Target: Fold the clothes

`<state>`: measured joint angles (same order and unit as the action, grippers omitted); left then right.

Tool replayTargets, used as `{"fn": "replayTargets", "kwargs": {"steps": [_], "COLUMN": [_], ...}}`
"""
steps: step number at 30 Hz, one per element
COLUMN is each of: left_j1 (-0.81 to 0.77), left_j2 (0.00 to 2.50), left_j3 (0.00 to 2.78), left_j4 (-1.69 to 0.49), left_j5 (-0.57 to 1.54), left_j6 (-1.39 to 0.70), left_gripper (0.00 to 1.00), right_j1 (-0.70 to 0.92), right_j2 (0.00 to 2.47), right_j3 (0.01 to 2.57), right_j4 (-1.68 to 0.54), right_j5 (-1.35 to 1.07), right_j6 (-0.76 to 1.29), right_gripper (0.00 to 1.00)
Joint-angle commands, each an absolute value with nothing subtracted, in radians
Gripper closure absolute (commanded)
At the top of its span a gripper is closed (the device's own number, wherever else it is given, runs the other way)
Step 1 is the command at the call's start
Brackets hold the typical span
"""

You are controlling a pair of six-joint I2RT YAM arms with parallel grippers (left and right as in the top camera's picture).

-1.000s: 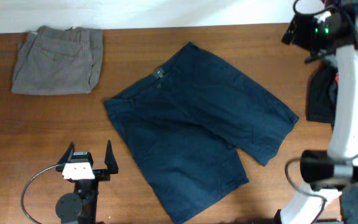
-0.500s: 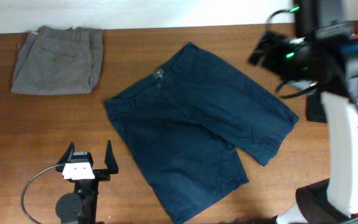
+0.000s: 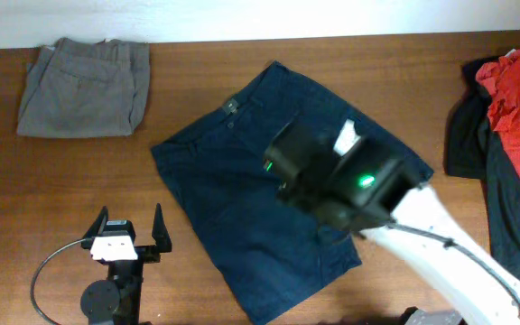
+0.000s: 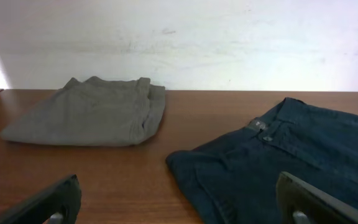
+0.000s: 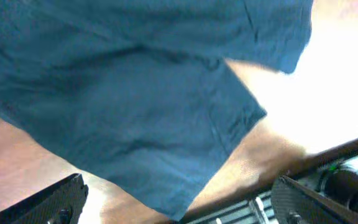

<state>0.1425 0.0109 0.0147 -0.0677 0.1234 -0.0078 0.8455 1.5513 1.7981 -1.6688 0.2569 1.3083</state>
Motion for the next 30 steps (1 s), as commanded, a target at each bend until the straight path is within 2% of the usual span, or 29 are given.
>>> {"fn": "replayTargets", "kwargs": {"steps": [1, 5, 12, 17, 30], "left_j1": [0.14, 0.14, 0.14, 0.14, 0.14], "left_j2": [0.005, 0.005, 0.005, 0.005, 0.005], "left_j3": [0.009, 0.009, 0.009, 0.009, 0.009], "left_j4": [-0.068, -0.068, -0.068, -0.068, -0.068], "left_j5": [0.135, 0.134, 0.134, 0.134, 0.134], "left_j6": [-0.004, -0.004, -0.004, -0.004, -0.004], "left_gripper": [0.01, 0.01, 0.01, 0.01, 0.01], "right_j1": [0.906, 0.955, 0.971, 0.991, 1.082], "right_j2": [1.555, 1.562, 1.562, 1.563, 1.642], "right_j3": [1.645, 1.475, 1.332, 1.28, 1.198], "right_j4": [-1.609, -1.444, -1.282, -1.164, -1.07], "right_j5": [0.218, 0.138, 0.126, -0.041, -0.069], "right_j6": [1.475, 1.401, 0.847, 0.495, 0.339], "right_gripper": [0.01, 0.01, 0.01, 0.01, 0.01]}}
